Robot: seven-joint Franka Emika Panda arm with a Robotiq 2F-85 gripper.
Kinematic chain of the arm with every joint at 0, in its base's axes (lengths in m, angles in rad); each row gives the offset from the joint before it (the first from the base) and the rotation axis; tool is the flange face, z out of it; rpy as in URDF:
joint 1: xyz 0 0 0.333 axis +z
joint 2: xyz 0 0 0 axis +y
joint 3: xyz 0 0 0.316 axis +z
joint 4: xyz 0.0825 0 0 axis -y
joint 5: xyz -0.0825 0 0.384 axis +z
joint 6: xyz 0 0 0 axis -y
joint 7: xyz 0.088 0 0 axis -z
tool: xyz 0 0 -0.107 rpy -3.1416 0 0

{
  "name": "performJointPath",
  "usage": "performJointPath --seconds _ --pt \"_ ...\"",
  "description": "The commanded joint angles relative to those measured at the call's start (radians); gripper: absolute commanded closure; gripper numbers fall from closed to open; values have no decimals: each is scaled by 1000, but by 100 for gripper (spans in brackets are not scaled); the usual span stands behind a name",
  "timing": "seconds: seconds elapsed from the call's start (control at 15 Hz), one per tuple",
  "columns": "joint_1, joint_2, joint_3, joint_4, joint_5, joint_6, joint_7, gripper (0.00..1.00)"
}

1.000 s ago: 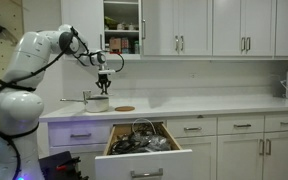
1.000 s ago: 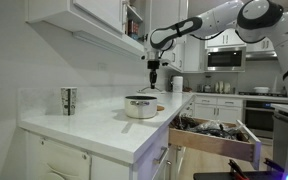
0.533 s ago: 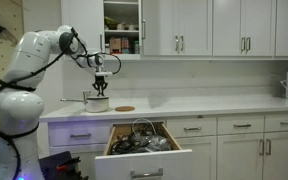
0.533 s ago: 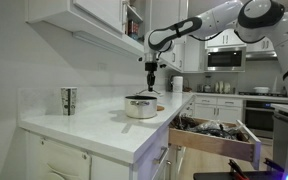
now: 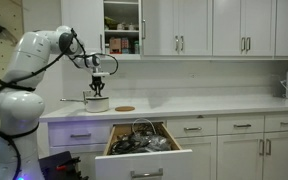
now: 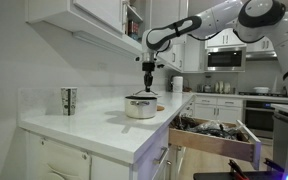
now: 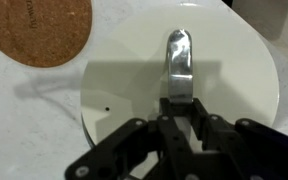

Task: Put the lid on the pot

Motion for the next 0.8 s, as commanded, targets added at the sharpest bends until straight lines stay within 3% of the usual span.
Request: performJointPath --seconds 0.0,0.73 --pt "-1 -26 4 -7 1 26 -14 94" --pt "14 1 5 10 -15 31 -12 94"
